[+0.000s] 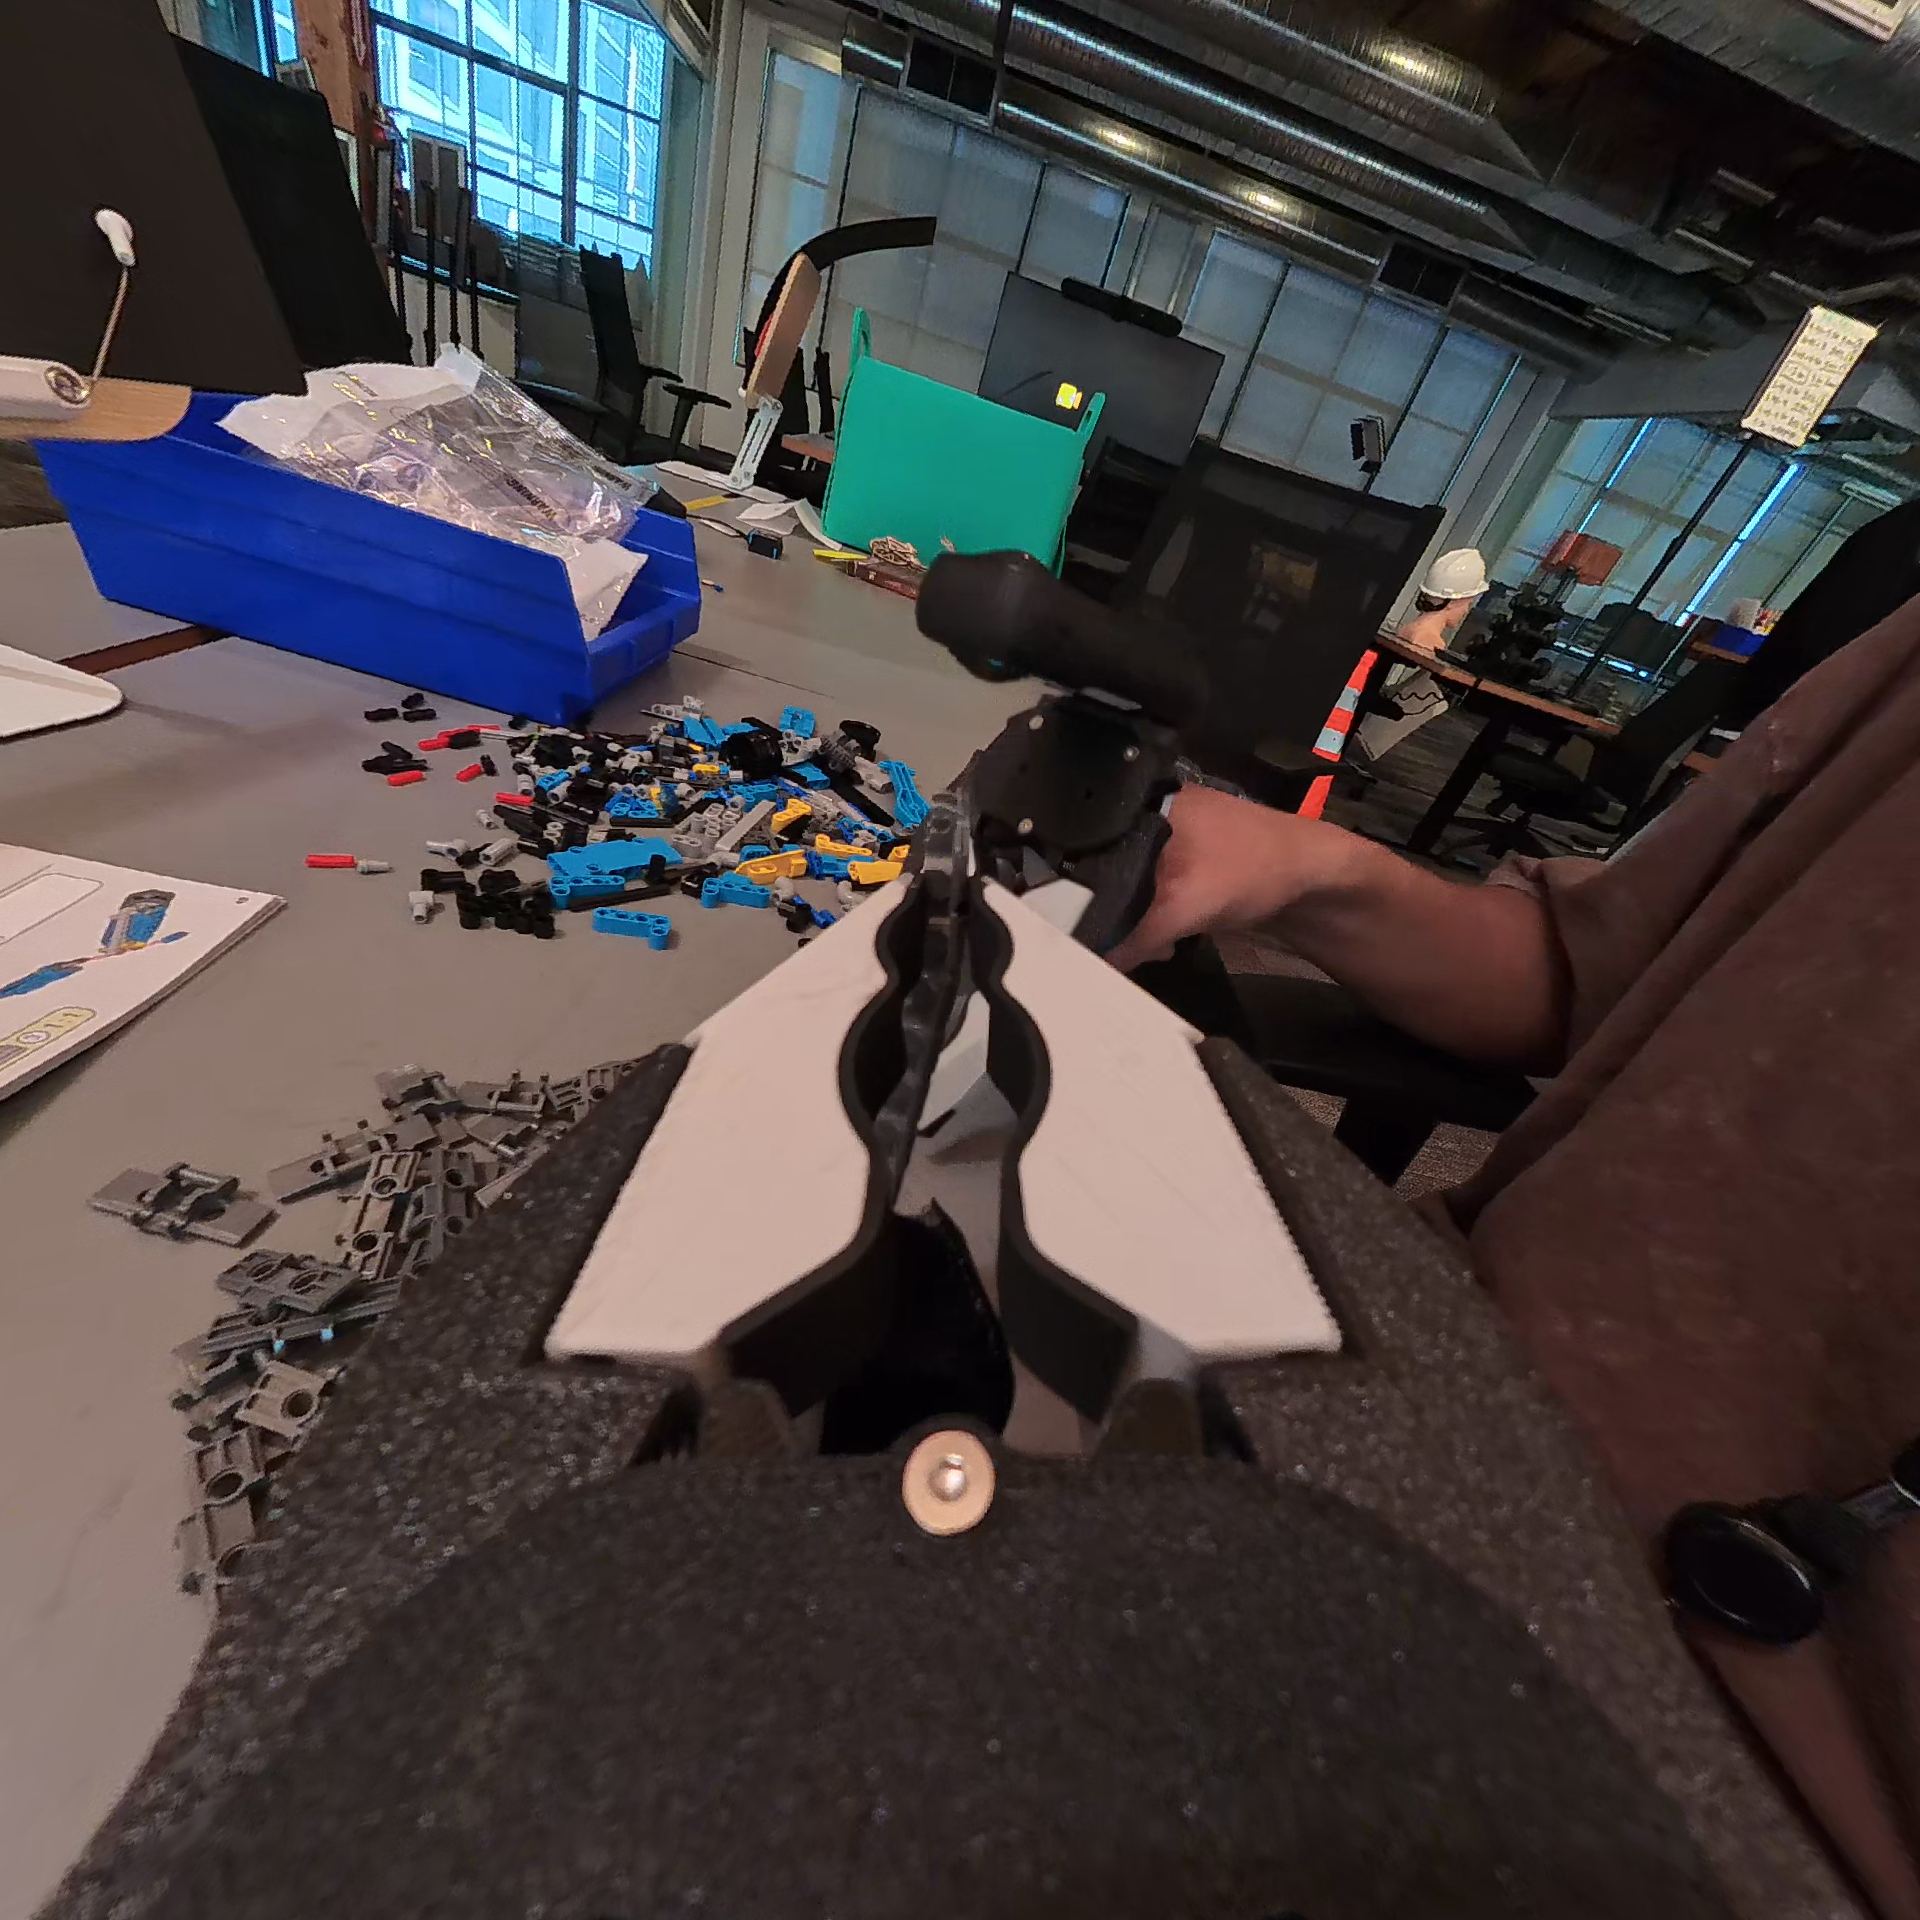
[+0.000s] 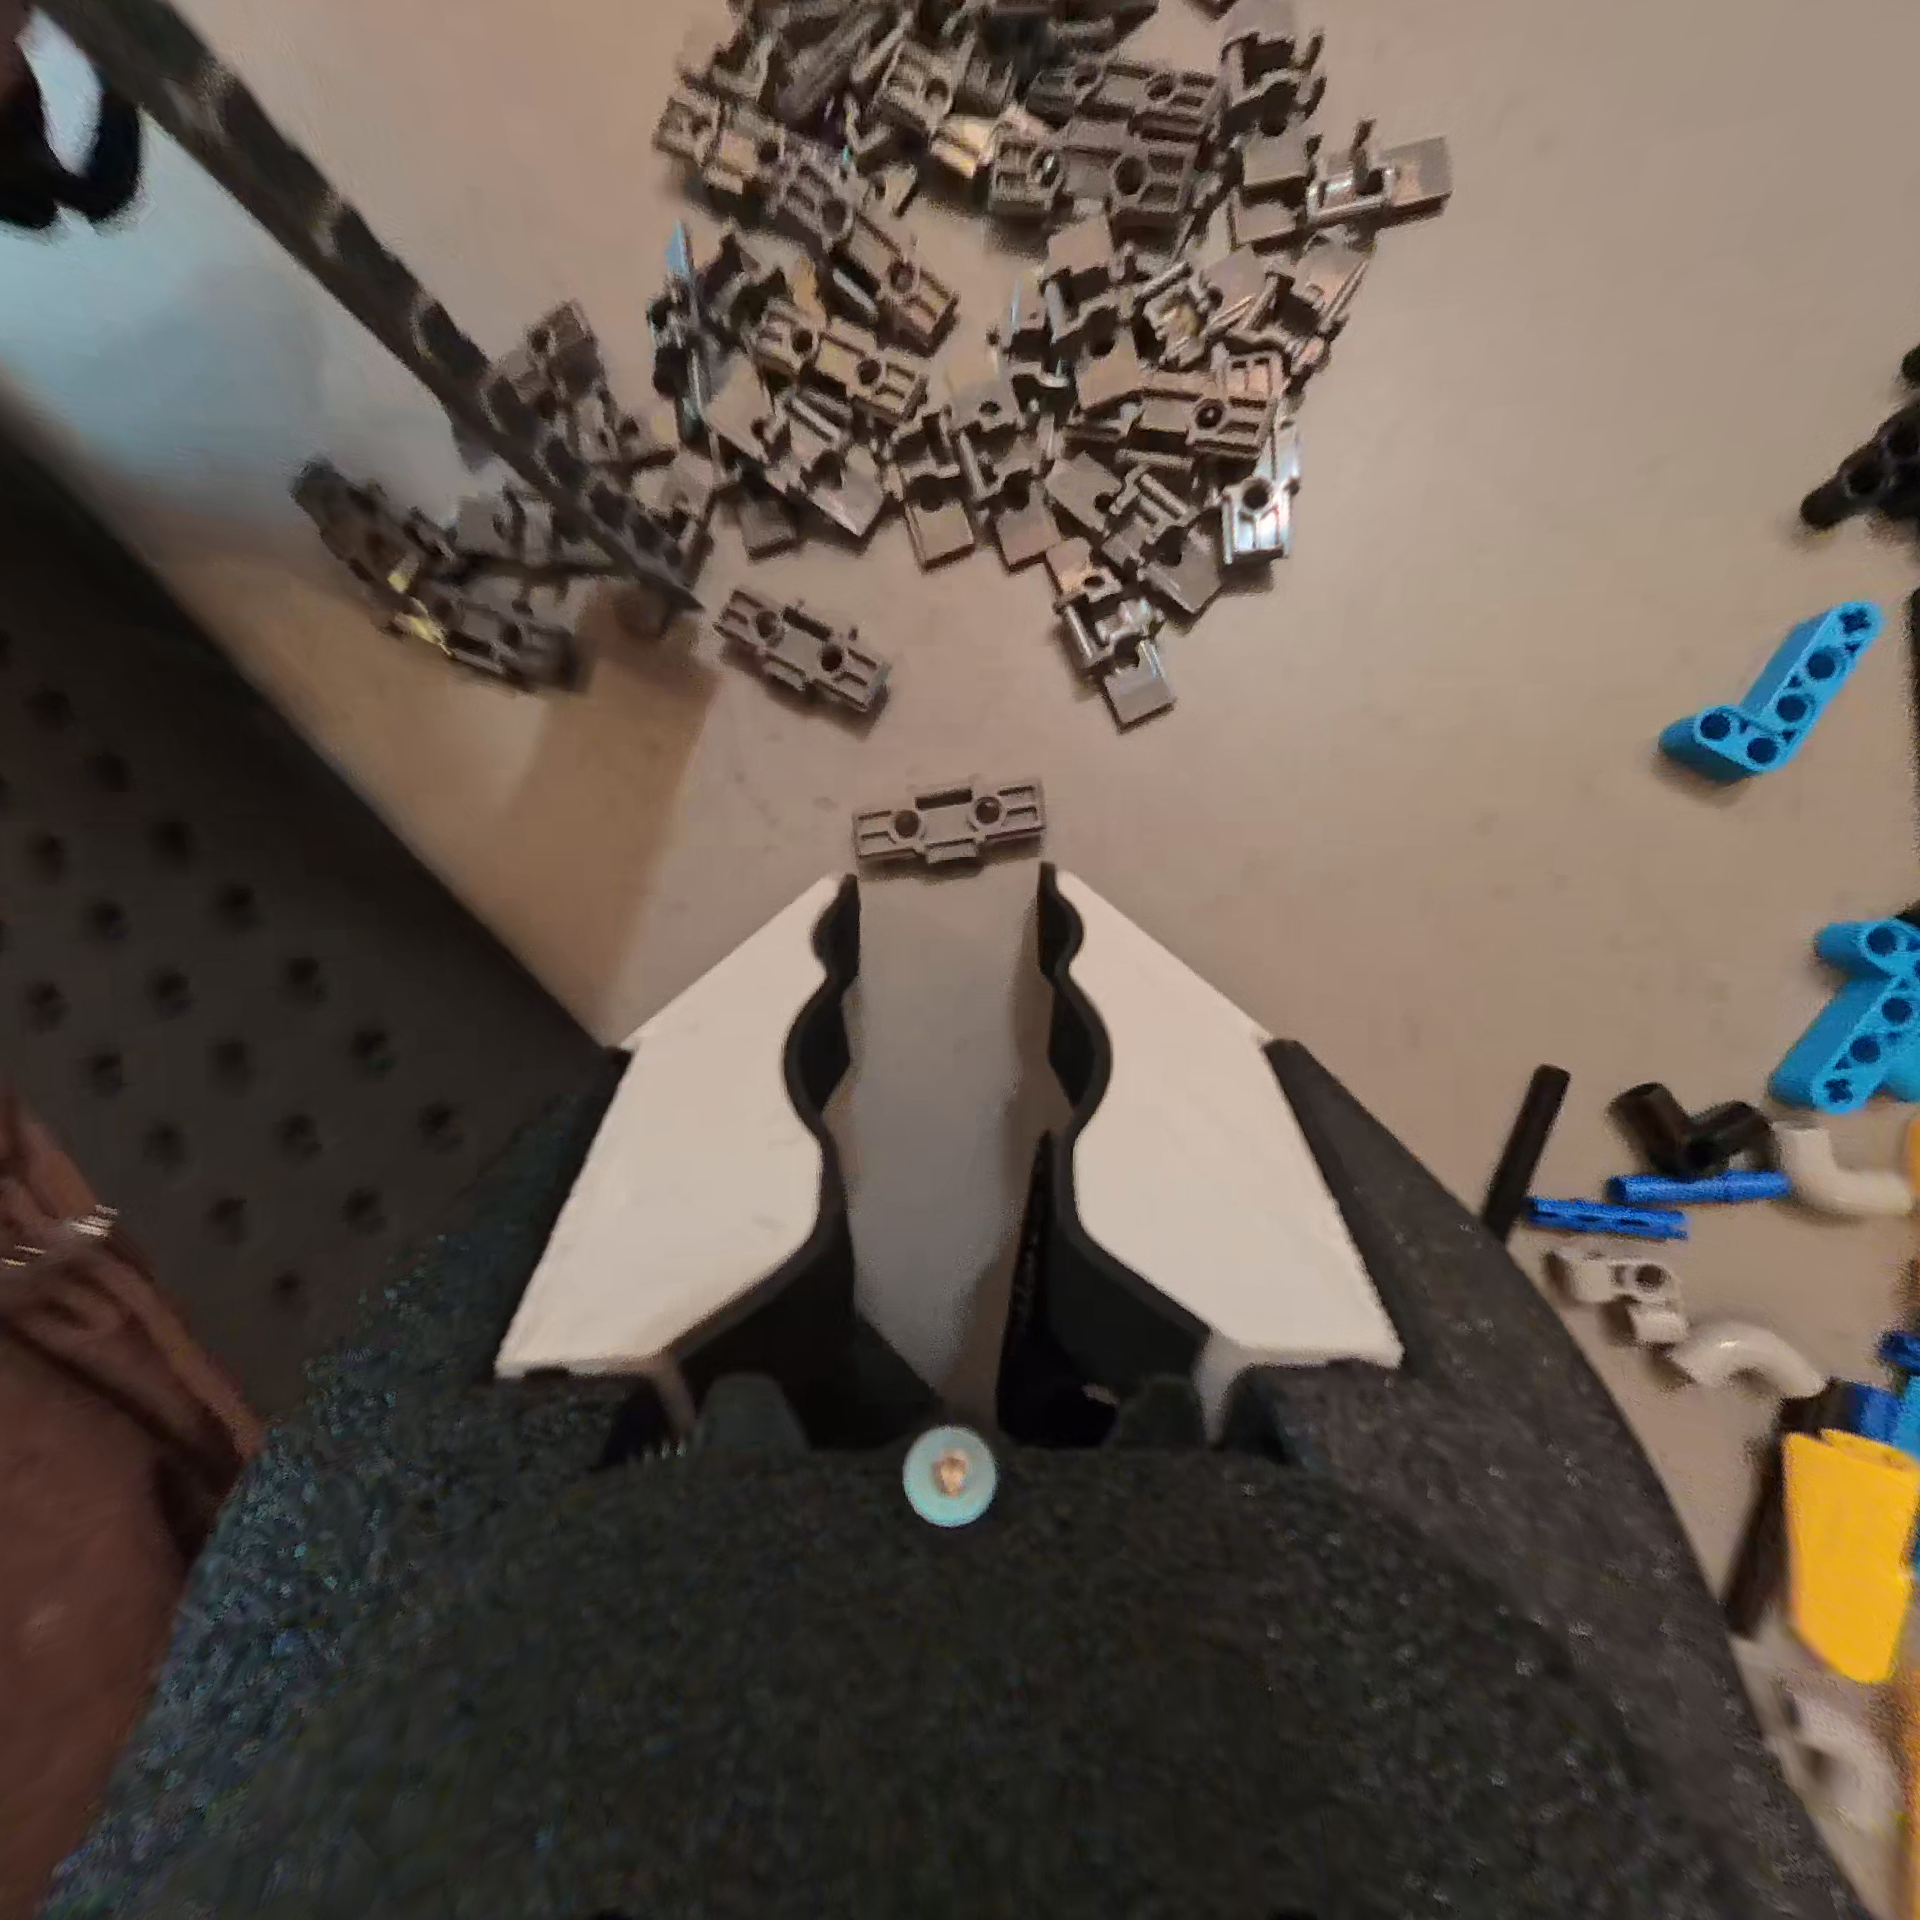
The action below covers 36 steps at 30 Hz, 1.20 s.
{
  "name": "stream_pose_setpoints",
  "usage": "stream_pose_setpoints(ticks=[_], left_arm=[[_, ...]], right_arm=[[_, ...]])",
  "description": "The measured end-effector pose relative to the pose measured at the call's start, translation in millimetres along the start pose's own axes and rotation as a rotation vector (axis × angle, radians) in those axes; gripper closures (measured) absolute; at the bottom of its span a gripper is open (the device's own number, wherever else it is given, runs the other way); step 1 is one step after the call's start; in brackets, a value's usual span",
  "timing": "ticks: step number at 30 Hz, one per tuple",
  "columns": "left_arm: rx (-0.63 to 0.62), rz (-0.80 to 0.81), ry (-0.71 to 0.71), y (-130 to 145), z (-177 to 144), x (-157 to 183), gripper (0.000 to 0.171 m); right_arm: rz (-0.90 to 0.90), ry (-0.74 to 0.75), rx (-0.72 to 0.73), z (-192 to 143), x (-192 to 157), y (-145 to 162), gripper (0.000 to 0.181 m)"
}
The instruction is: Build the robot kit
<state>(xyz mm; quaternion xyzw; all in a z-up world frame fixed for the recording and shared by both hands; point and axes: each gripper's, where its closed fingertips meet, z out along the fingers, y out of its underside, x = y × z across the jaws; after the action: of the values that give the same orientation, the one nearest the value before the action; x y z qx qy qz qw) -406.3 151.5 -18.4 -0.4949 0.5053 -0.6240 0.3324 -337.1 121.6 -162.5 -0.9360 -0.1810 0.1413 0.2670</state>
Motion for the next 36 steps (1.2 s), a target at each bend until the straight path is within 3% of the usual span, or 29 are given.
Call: stream_pose_setpoints(ticks=[4, 6, 7, 13, 16, 25, 28, 30, 36], left_arm=[[-0.004, -0.008, 0.006, 1, 0, 0, 0.164], [-0.005, -0.008, 0.004, 1, 0, -1, 0.164], [-0.005, -0.009, 0.005, 1, 1, 0, 0.164], [0.003, -0.017, 0.004, -1, 0, -1, 0.165], [0.004, -0.028, -0.004, -1, -2, -3, 0.165], [0.011, -0.044, 0.007, -1, -2, -3, 0.164], [0.005, -0.04, 0.014, 0, 0, -1, 0.164], [0.001, -0.038, 0.014, 0, 0, 0, 0.164], [-0.009, -0.034, 0.005, 3, 1, -1, 0.164]], right_arm=[[0.191, -0.065, 0.04, 1, -9, -5, 0.143], [0.187, -0.004, 0.049, 7, -2, -4, 0.141], [0.162, 0.041, 0.053, 8, 2, -4, 0.148], [-0.15, 0.037, 0.076, 22, -12, -18, 0.149], [-0.255, -0.083, 0.071, 25, -30, -19, 0.15], [-0.349, -0.098, 0.085, 7, -13, -21, 0.152], [-0.442, -0.191, 0.121, 10, -13, -23, 0.152], [-0.464, -0.266, 0.084, 14, -14, -20, 0.152], [-0.564, -0.302, 0.005, 21, -13, -12, 0.162]])
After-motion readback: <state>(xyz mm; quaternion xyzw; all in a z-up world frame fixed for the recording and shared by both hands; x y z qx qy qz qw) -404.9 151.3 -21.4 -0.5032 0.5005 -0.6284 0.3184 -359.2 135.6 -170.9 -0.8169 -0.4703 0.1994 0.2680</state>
